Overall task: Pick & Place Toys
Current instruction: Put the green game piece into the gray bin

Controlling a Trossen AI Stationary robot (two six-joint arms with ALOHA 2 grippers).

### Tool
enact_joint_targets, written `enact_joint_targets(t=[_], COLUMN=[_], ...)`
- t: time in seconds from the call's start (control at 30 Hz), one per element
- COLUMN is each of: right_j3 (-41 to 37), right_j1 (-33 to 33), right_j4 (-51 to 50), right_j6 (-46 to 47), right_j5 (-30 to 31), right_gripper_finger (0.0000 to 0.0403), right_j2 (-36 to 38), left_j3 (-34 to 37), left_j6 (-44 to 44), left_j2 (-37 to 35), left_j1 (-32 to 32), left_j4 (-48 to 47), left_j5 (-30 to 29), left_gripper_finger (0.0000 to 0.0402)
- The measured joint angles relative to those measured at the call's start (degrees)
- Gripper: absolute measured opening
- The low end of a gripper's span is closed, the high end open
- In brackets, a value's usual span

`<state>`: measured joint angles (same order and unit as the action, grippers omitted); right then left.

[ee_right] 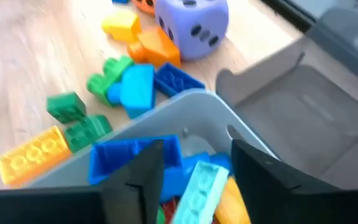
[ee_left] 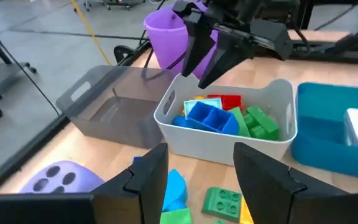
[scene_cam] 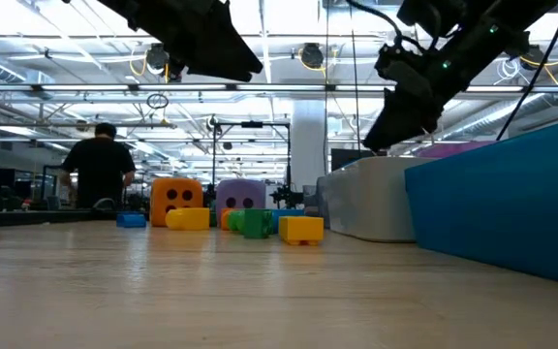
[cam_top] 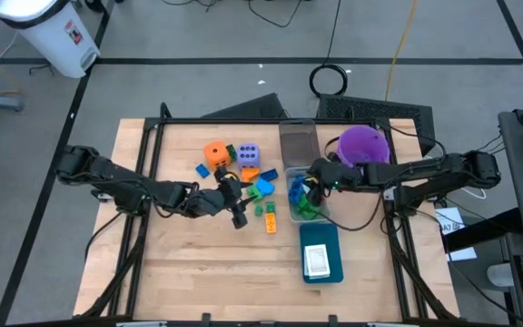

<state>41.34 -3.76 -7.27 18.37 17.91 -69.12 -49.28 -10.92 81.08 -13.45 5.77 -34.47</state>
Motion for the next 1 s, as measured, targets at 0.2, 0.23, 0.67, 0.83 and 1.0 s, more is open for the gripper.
enact_joint_targets(t=[0.2,0.23,0.67,0.83,1.0], right_j3=[0.0,0.0,0.0,0.0,0.0], right_j1=[0.1,0.1,0.3,0.3,0.3], right_j4=[2.8,2.7,2.7,2.7,2.5], right_j6=[-1.1,-1.1,-1.1,-1.1,-1.1], right_j5=[-0.2,-0.2,-0.2,-0.2,-0.2], right_gripper_finger=[0.0211,0.0217,0.0227,0.0228,0.0225], right_j2=[0.0,0.0,0.0,0.0,0.0], left_j3=[0.0,0.0,0.0,0.0,-0.1], left_j6=[-6.1,-7.8,-20.9,-15.3,-11.2], left_j2=[0.0,0.0,10.5,16.2,20.6], left_j1=[0.4,0.7,10.3,13.2,14.0], left_j4=[-1.0,-1.6,-8.2,-3.5,0.6], left_j5=[5.4,6.8,10.4,16.6,23.5], left_gripper_finger=[0.0191,0.0194,0.033,0.0341,0.0332])
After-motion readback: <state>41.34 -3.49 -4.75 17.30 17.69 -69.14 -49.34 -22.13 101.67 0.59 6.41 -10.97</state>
